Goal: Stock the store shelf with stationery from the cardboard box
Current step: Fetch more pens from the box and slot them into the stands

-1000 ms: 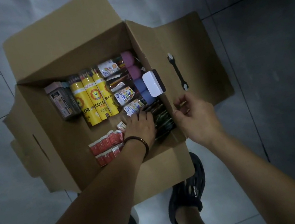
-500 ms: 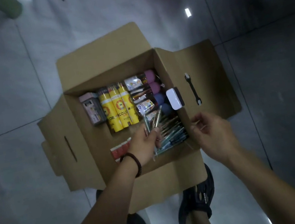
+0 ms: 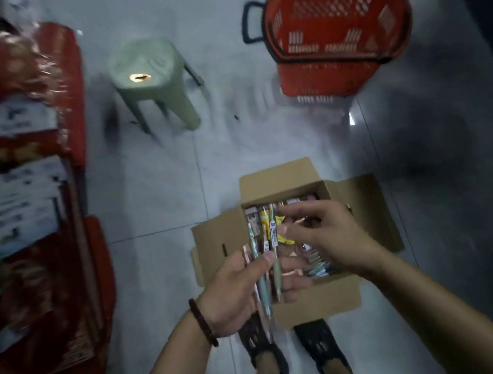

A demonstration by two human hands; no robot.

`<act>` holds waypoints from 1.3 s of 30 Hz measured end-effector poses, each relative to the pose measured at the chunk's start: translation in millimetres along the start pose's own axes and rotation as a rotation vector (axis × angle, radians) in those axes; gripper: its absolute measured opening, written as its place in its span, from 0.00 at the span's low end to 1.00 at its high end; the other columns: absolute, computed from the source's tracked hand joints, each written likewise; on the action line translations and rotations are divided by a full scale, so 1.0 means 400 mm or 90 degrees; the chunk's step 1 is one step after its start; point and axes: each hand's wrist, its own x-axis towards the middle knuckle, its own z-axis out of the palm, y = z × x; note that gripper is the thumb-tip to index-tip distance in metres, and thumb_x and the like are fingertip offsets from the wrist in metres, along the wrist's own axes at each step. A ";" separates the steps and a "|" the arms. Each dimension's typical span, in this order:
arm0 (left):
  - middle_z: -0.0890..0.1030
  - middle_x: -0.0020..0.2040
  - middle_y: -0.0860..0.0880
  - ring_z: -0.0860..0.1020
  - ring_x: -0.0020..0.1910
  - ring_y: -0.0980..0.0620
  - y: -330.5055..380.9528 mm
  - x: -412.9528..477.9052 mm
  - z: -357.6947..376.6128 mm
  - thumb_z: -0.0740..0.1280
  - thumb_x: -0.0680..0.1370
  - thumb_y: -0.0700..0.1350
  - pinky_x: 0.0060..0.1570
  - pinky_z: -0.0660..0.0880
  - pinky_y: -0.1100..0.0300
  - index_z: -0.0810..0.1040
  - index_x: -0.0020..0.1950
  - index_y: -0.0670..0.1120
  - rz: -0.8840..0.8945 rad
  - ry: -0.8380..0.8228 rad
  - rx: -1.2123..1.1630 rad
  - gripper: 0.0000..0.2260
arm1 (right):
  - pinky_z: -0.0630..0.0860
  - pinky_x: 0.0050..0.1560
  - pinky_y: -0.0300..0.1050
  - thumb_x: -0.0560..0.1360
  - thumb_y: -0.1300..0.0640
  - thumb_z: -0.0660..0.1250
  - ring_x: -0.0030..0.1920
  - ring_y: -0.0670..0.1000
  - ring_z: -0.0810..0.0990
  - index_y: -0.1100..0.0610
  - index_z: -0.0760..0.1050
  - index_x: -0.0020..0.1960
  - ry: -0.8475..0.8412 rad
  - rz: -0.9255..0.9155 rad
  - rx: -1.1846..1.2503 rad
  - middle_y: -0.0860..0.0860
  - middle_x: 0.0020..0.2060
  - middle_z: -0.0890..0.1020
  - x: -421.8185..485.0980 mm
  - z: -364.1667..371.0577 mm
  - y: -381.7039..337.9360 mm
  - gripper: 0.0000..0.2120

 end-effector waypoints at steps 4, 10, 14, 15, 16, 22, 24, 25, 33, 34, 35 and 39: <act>0.80 0.64 0.29 0.84 0.57 0.31 0.171 -0.297 0.074 0.57 0.88 0.41 0.54 0.83 0.41 0.69 0.72 0.34 0.065 0.010 -0.049 0.16 | 0.80 0.50 0.45 0.80 0.62 0.73 0.46 0.50 0.84 0.61 0.86 0.54 -0.182 -0.039 -0.011 0.62 0.47 0.87 -0.103 0.128 -0.283 0.05; 0.79 0.67 0.31 0.81 0.63 0.31 0.227 -0.736 0.167 0.57 0.88 0.43 0.62 0.79 0.37 0.71 0.74 0.35 0.204 0.131 -0.126 0.17 | 0.70 0.31 0.41 0.75 0.61 0.78 0.32 0.49 0.75 0.60 0.79 0.42 -0.235 -0.085 -0.006 0.55 0.33 0.77 -0.287 0.377 -0.581 0.09; 0.80 0.67 0.32 0.80 0.64 0.30 0.178 -0.993 0.184 0.59 0.86 0.46 0.62 0.80 0.38 0.71 0.74 0.36 0.296 0.236 -0.211 0.19 | 0.73 0.32 0.45 0.74 0.62 0.79 0.30 0.50 0.78 0.62 0.80 0.51 -0.285 -0.185 -0.068 0.55 0.31 0.81 -0.423 0.567 -0.719 0.10; 0.79 0.67 0.32 0.80 0.64 0.31 0.162 -1.058 0.187 0.59 0.87 0.46 0.62 0.80 0.38 0.72 0.75 0.37 0.321 0.246 -0.224 0.19 | 0.74 0.33 0.43 0.75 0.61 0.79 0.30 0.49 0.79 0.56 0.81 0.56 -0.309 -0.209 -0.093 0.53 0.31 0.82 -0.470 0.623 -0.747 0.13; 0.79 0.68 0.32 0.80 0.64 0.31 0.143 -1.122 0.186 0.58 0.87 0.48 0.61 0.80 0.38 0.72 0.75 0.39 0.341 0.250 -0.235 0.20 | 0.75 0.34 0.41 0.75 0.60 0.79 0.30 0.48 0.81 0.51 0.80 0.59 -0.320 -0.244 -0.114 0.51 0.32 0.84 -0.519 0.685 -0.771 0.15; 0.79 0.68 0.35 0.83 0.60 0.33 -0.044 -1.505 0.132 0.57 0.87 0.55 0.55 0.81 0.34 0.70 0.76 0.44 0.453 0.323 -0.306 0.22 | 0.81 0.43 0.46 0.76 0.52 0.78 0.37 0.51 0.85 0.38 0.80 0.67 -0.415 -0.461 -0.221 0.51 0.35 0.86 -0.793 1.076 -0.808 0.22; 0.80 0.67 0.33 0.84 0.56 0.34 -0.128 -1.633 0.111 0.60 0.85 0.54 0.55 0.81 0.33 0.74 0.72 0.42 0.504 0.372 -0.334 0.21 | 0.80 0.41 0.42 0.75 0.52 0.79 0.35 0.49 0.83 0.39 0.82 0.65 -0.456 -0.515 -0.232 0.49 0.34 0.85 -0.892 1.212 -0.796 0.20; 0.80 0.66 0.32 0.84 0.55 0.34 -0.171 -1.693 0.098 0.61 0.84 0.54 0.56 0.80 0.32 0.74 0.72 0.42 0.531 0.385 -0.338 0.21 | 0.79 0.40 0.40 0.75 0.53 0.79 0.34 0.47 0.82 0.39 0.83 0.64 -0.476 -0.530 -0.226 0.48 0.34 0.84 -0.940 1.275 -0.791 0.20; 0.78 0.67 0.30 0.84 0.54 0.35 -0.451 -2.183 0.022 0.62 0.86 0.50 0.56 0.80 0.36 0.70 0.76 0.49 0.666 0.507 -0.323 0.18 | 0.81 0.40 0.41 0.78 0.61 0.77 0.35 0.51 0.85 0.47 0.83 0.67 -0.737 -0.499 -0.208 0.57 0.35 0.86 -1.297 1.763 -0.774 0.20; 0.79 0.67 0.31 0.84 0.53 0.36 -0.474 -2.233 0.016 0.62 0.86 0.51 0.55 0.81 0.38 0.70 0.75 0.50 0.671 0.533 -0.316 0.17 | 0.83 0.41 0.44 0.78 0.60 0.77 0.35 0.54 0.86 0.46 0.83 0.67 -0.752 -0.507 -0.209 0.59 0.35 0.85 -1.331 1.815 -0.775 0.20; 0.80 0.66 0.32 0.84 0.52 0.37 -0.496 -2.275 0.008 0.61 0.86 0.51 0.53 0.81 0.41 0.71 0.75 0.51 0.671 0.560 -0.307 0.16 | 0.84 0.42 0.47 0.78 0.61 0.77 0.36 0.56 0.86 0.46 0.83 0.67 -0.766 -0.510 -0.205 0.60 0.36 0.85 -1.361 1.860 -0.776 0.20; 0.84 0.60 0.33 0.82 0.41 0.42 -0.584 -2.420 -0.062 0.61 0.86 0.52 0.41 0.78 0.51 0.74 0.72 0.52 0.692 0.713 -0.330 0.15 | 0.87 0.44 0.58 0.77 0.64 0.77 0.40 0.64 0.88 0.50 0.84 0.66 -0.831 -0.503 -0.164 0.65 0.38 0.85 -1.464 2.067 -0.781 0.19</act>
